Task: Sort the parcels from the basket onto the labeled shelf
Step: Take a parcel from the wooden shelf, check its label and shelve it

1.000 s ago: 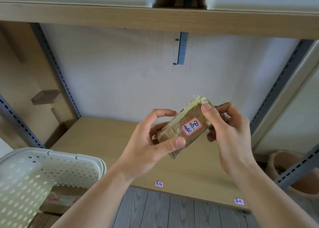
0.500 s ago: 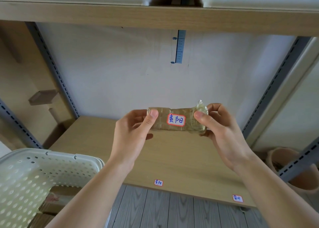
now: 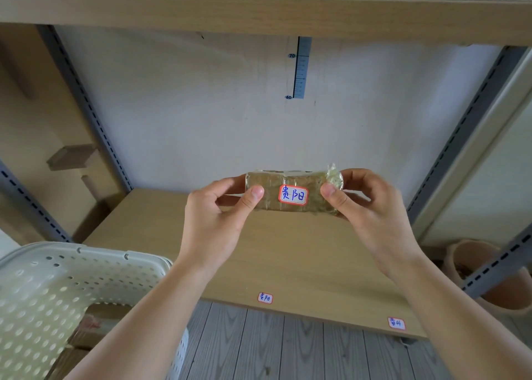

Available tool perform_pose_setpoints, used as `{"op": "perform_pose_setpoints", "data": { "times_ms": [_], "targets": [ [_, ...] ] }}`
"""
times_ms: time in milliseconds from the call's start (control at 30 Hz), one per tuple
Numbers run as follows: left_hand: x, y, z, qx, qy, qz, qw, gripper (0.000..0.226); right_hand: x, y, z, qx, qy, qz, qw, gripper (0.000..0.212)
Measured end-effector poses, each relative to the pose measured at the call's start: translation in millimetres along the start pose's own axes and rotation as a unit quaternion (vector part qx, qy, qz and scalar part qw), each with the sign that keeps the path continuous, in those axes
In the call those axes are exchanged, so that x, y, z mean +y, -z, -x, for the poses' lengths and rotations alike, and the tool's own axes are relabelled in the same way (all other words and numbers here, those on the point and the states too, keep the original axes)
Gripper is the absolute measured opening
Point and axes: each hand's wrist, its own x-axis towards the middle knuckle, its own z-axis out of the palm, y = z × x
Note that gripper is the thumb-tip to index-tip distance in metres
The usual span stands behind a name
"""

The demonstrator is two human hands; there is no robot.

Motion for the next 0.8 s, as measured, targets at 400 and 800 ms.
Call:
{"op": "perform_pose_setpoints", "data": {
  "times_ms": [400,800],
  "targets": [
    [-128.7,-32.9,3.4,-0.119,0.188,-0.194,0.955,0.035,137.1,-33.4,-10.6,-0.073,-0.170,0.256,0.949,0.042],
    [-225.5,-89.5,-49.3,-0.048,0.249,-0.209,0.944,0.038,228.5,-78.0,-84.9,-0.066,-0.144,0.382,0.911,0.029]
  ]
}}
